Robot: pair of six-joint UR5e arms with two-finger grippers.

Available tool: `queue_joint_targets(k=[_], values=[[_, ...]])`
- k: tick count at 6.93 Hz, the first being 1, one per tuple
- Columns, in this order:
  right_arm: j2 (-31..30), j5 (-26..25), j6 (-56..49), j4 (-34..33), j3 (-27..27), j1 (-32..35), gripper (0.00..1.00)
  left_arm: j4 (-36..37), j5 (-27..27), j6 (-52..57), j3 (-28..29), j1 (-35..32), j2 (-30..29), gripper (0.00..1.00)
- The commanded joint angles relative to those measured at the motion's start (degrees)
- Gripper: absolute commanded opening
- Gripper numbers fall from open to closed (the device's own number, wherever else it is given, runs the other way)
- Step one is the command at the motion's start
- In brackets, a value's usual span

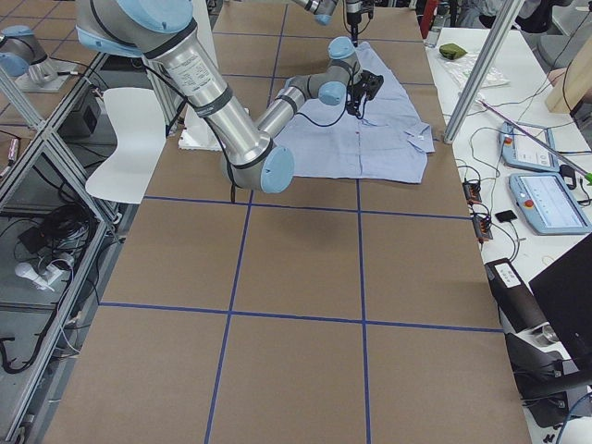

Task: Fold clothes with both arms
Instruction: 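Release the sleeve and withdraw the right gripper while the left gripper grasps the other cuff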

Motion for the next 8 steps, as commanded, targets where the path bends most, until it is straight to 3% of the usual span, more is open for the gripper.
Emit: queue_joint_targets(k=[1,3,4,6,7,8], values=[[-5.0,2.4,0.0,0.0,5.5,1.3,0.99,5.7,-0.1,-5.9,-8.7,0.0,-1.1,0.00],[-12.8,8.3,-5.9,0.0,11.9,5.5,0.99,24.2,-0.2,-15.6,-21.3,0.1,-8.0,0.00],[-16.0,9.9,-9.2,0.0,13.5,7.6,0.99,28.4,-0.1,-23.3,-25.0,4.1,-11.3,0.00],[-22.3,12.1,-17.1,0.3,15.0,11.4,1.00,29.2,0.7,-41.9,-25.5,12.2,-19.5,0.00],[-25.2,12.2,-20.2,0.3,16.0,12.3,1.00,29.1,3.8,-49.4,-24.5,16.2,-24.4,0.00],[-27.4,13.1,-21.7,0.2,17.3,13.5,1.00,28.9,5.8,-54.9,-19.8,19.2,-30.5,0.00]])
